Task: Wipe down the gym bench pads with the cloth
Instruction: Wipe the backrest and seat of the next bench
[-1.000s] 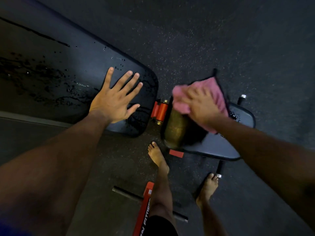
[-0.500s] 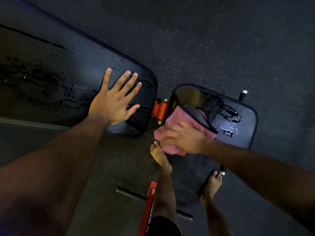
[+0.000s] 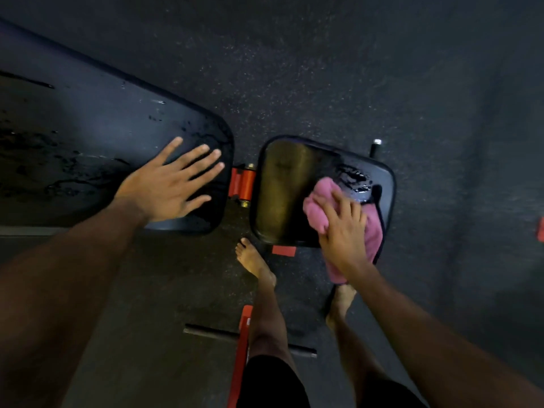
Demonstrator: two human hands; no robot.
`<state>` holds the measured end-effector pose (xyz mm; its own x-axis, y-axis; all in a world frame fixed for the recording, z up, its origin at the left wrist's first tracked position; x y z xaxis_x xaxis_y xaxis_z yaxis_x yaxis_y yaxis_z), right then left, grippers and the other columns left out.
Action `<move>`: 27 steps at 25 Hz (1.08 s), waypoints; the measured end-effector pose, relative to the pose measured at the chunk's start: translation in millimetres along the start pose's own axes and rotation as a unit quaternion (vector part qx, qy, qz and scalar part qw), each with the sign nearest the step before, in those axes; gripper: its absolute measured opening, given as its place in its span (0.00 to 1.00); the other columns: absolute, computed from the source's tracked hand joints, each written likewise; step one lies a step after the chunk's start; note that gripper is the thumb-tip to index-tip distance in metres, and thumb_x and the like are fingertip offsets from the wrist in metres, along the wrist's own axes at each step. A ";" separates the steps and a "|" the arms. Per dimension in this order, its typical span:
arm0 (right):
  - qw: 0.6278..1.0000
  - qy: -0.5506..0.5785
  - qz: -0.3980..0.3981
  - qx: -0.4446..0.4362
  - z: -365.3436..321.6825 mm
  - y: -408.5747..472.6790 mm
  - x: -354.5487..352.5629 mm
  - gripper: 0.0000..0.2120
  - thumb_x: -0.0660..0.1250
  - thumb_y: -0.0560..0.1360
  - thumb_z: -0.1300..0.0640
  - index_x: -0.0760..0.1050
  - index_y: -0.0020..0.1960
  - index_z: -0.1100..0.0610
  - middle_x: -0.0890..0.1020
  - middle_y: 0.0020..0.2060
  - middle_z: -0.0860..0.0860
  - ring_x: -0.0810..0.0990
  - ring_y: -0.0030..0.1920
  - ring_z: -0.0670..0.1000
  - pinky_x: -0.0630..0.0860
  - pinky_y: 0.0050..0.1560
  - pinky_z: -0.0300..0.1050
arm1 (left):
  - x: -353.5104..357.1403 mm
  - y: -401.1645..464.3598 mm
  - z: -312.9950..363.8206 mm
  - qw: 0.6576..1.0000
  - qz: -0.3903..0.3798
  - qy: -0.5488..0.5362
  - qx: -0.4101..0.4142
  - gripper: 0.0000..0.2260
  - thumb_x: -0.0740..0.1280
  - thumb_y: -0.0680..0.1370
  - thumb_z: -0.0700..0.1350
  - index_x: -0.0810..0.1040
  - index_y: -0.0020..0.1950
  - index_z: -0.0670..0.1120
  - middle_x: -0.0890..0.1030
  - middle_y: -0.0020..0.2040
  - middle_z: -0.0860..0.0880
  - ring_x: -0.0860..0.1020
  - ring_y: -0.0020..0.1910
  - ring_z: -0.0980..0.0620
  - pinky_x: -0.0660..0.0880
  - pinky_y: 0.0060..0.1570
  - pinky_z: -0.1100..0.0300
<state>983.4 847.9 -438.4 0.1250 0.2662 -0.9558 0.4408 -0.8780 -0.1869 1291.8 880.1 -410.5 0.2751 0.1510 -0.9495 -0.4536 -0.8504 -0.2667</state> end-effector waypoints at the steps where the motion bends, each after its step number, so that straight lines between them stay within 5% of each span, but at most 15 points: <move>1: 1.000 -0.008 -0.016 -0.002 9.1 -21.8 12.6 0.39 0.76 0.68 0.60 0.67 0.76 0.48 0.67 0.74 0.56 0.68 0.66 0.62 0.71 0.60 0.61 | 0.8 1.6 2.0 1.000 -0.007 0.005 0.014 0.31 0.45 0.86 0.60 0.53 0.85 0.45 0.54 0.85 0.42 0.55 0.83 0.41 0.50 0.80 0.34; 5: 0.997 -0.017 -0.055 -0.059 14.8 1.1 42.9 0.36 0.72 0.72 0.55 0.66 0.78 0.47 0.63 0.79 0.56 0.61 0.77 0.63 0.58 0.75 0.67 | 15.1 -3.2 29.7 0.988 -0.043 0.035 0.145 0.29 0.40 0.86 0.59 0.51 0.85 0.48 0.50 0.85 0.46 0.51 0.84 0.43 0.48 0.80 0.36; 9: 0.993 0.027 0.018 0.110 61.3 74.5 16.5 0.29 0.62 0.76 0.52 0.68 0.76 0.46 0.63 0.80 0.55 0.62 0.78 0.62 0.52 0.79 0.66 | 25.9 0.6 24.9 0.987 -0.085 0.037 0.130 0.32 0.36 0.84 0.61 0.50 0.85 0.47 0.49 0.85 0.46 0.48 0.84 0.44 0.44 0.82 0.40; 14: 0.976 0.069 0.075 0.192 84.3 -14.8 14.1 0.28 0.61 0.76 0.56 0.68 0.76 0.53 0.66 0.78 0.57 0.63 0.77 0.63 0.58 0.76 0.68 | 29.3 2.8 22.0 0.989 -0.099 0.020 0.105 0.36 0.35 0.83 0.62 0.55 0.84 0.43 0.55 0.84 0.44 0.49 0.84 0.45 0.44 0.82 0.43; 17: 0.993 0.066 0.013 0.100 26.4 -41.8 43.3 0.33 0.64 0.70 0.59 0.70 0.75 0.53 0.66 0.77 0.56 0.61 0.78 0.62 0.57 0.75 0.73 | 31.5 1.4 24.1 0.984 -0.131 0.050 0.106 0.37 0.30 0.81 0.62 0.47 0.85 0.44 0.48 0.85 0.44 0.44 0.84 0.46 0.39 0.81 0.42; 20: 0.998 0.056 0.004 0.016 -4.2 45.0 39.4 0.38 0.68 0.69 0.61 0.63 0.78 0.51 0.66 0.78 0.56 0.63 0.78 0.61 0.55 0.78 0.69 | 28.6 4.5 21.6 0.988 -0.117 0.047 0.093 0.34 0.34 0.82 0.62 0.49 0.84 0.44 0.50 0.84 0.45 0.47 0.84 0.47 0.40 0.81 0.37; 23: 0.983 0.052 0.048 0.170 69.5 100.4 8.4 0.33 0.61 0.72 0.57 0.65 0.77 0.52 0.70 0.74 0.58 0.70 0.71 0.63 0.62 0.74 0.66 | 31.7 6.6 16.7 0.987 -0.131 0.056 0.074 0.34 0.36 0.83 0.62 0.50 0.84 0.44 0.50 0.84 0.44 0.45 0.84 0.47 0.41 0.81 0.37; 27: 0.944 0.149 0.121 0.269 124.4 6.1 -6.8 0.25 0.60 0.82 0.54 0.62 0.77 0.43 0.64 0.77 0.55 0.67 0.74 0.60 0.68 0.72 0.64 | 31.0 7.3 16.5 0.987 -0.132 0.050 0.071 0.34 0.35 0.83 0.61 0.49 0.84 0.43 0.48 0.84 0.44 0.45 0.84 0.46 0.40 0.81 0.38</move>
<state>874.7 791.3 -461.3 0.4434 0.0607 -0.8943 -0.1382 -0.9811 -0.1351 1283.0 887.0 -444.6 0.4781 0.3017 -0.8248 -0.4677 -0.7074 -0.5299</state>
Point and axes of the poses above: each hand's wrist, its own y-axis towards the middle knuckle, its own x-axis out of the palm, z = x × y, the point moved 10 cm from there along y, towards the middle knuckle
